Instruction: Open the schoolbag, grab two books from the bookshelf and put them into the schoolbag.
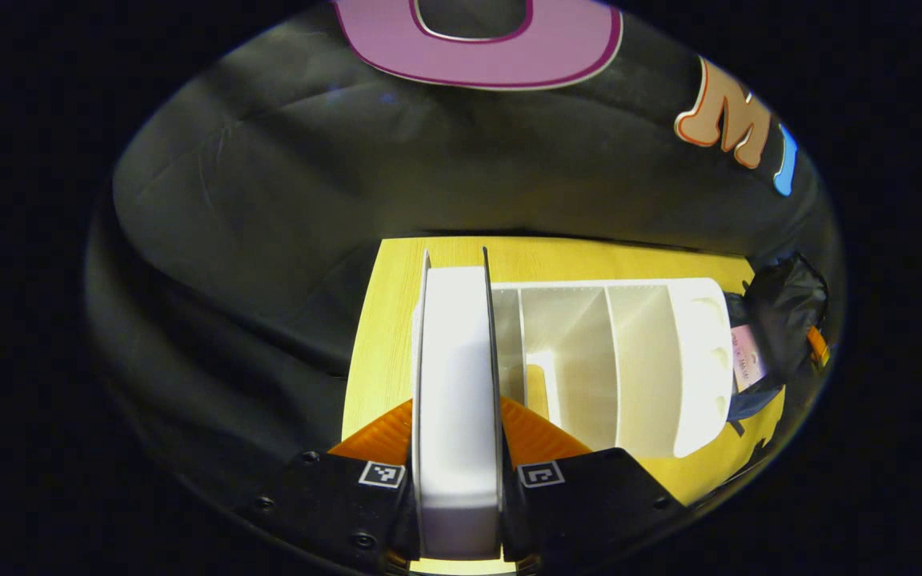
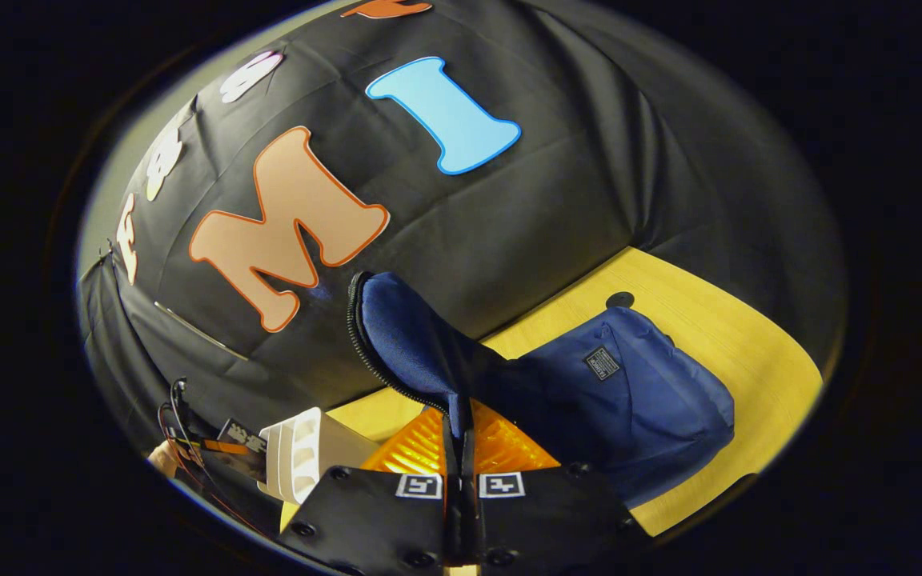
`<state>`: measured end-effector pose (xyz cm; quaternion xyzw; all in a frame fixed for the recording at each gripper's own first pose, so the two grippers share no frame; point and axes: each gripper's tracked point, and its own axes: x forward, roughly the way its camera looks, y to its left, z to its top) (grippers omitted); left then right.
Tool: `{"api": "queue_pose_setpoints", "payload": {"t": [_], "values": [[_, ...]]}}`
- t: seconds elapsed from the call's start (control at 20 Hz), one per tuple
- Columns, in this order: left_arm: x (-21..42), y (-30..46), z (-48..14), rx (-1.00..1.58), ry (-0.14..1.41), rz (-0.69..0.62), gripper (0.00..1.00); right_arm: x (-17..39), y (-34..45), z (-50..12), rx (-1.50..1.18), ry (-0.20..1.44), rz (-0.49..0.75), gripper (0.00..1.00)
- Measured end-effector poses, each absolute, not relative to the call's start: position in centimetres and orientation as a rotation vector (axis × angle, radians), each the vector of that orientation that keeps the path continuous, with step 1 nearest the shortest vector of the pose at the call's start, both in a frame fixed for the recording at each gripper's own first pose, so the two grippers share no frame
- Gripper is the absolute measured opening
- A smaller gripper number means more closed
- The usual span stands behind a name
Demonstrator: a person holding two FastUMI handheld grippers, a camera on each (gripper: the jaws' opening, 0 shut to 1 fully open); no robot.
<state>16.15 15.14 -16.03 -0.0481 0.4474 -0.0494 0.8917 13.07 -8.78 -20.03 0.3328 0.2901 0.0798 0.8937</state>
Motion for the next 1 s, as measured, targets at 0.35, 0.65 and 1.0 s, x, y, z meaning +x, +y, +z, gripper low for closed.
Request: {"api": "queue_pose_setpoints", "payload": {"t": [0.35,0.65,1.0], "values": [[14.8,17.8,-8.7,-0.222,0.844,-0.108,0.36,12.8,-8.7,-19.9,0.681,0.609,0.165,0.03],[14.9,17.9,-7.8,-0.55,0.774,-0.161,0.37,12.8,-8.8,-19.9,0.682,0.626,0.158,0.03],[15.2,15.4,-8.3,-0.863,0.719,-0.272,0.36,12.5,-8.7,-20.0,0.679,0.644,0.147,0.03]]}}
